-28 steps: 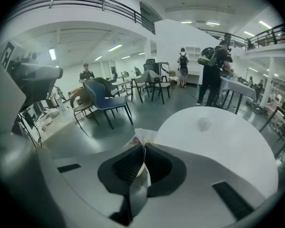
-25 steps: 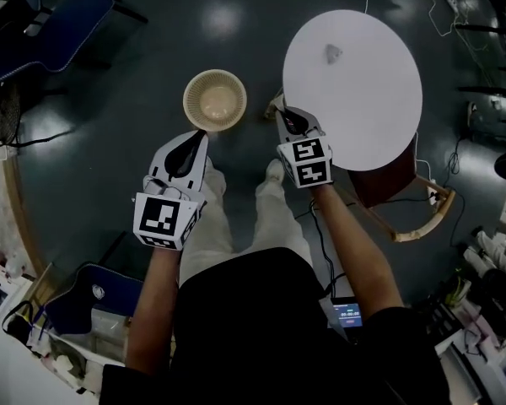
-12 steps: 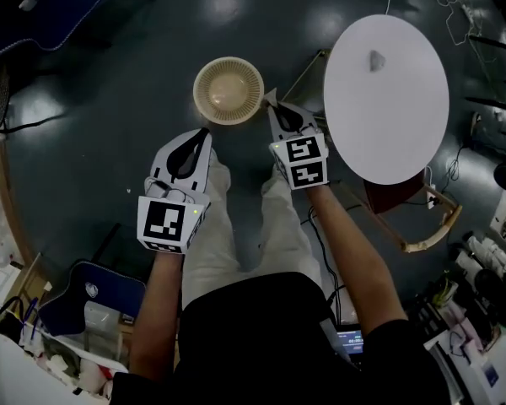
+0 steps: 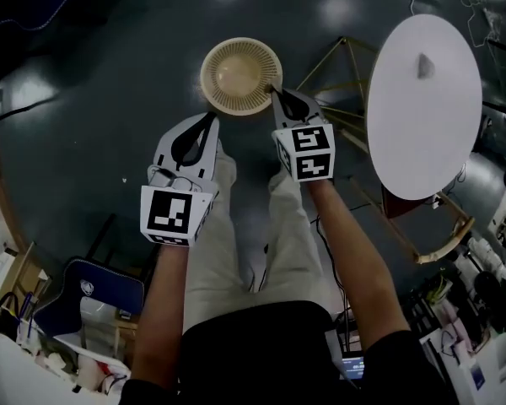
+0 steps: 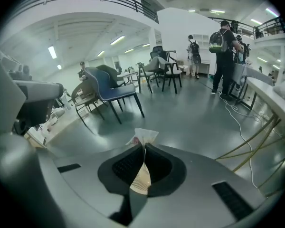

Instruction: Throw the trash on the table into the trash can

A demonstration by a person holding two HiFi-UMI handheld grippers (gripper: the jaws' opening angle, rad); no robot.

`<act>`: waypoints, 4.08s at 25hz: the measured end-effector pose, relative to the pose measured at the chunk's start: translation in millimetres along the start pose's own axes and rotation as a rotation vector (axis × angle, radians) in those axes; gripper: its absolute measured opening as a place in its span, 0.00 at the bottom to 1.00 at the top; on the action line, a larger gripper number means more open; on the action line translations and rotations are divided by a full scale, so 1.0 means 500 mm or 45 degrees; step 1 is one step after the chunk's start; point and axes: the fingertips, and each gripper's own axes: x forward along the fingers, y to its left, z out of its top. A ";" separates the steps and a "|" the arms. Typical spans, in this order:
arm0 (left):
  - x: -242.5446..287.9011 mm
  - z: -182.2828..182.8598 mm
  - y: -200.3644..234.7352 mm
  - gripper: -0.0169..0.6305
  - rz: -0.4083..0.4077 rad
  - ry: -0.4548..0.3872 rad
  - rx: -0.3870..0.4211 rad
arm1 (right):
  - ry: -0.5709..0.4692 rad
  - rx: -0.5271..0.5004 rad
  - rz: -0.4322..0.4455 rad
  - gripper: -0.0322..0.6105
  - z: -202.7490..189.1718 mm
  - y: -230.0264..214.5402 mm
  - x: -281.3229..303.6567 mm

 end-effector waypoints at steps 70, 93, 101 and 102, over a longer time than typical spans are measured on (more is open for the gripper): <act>0.008 0.144 -0.021 0.05 -0.088 -0.056 0.030 | -0.114 -0.001 0.194 0.08 0.175 0.038 -0.123; -0.058 0.404 -0.315 0.05 -0.238 -0.109 0.163 | -0.291 0.036 0.119 0.08 0.313 -0.057 -0.503; -0.014 0.416 -0.431 0.05 -0.333 -0.107 0.245 | -0.301 0.042 0.057 0.08 0.267 -0.144 -0.591; -0.004 0.418 -0.451 0.05 -0.352 -0.101 0.260 | -0.299 0.047 0.046 0.08 0.257 -0.159 -0.603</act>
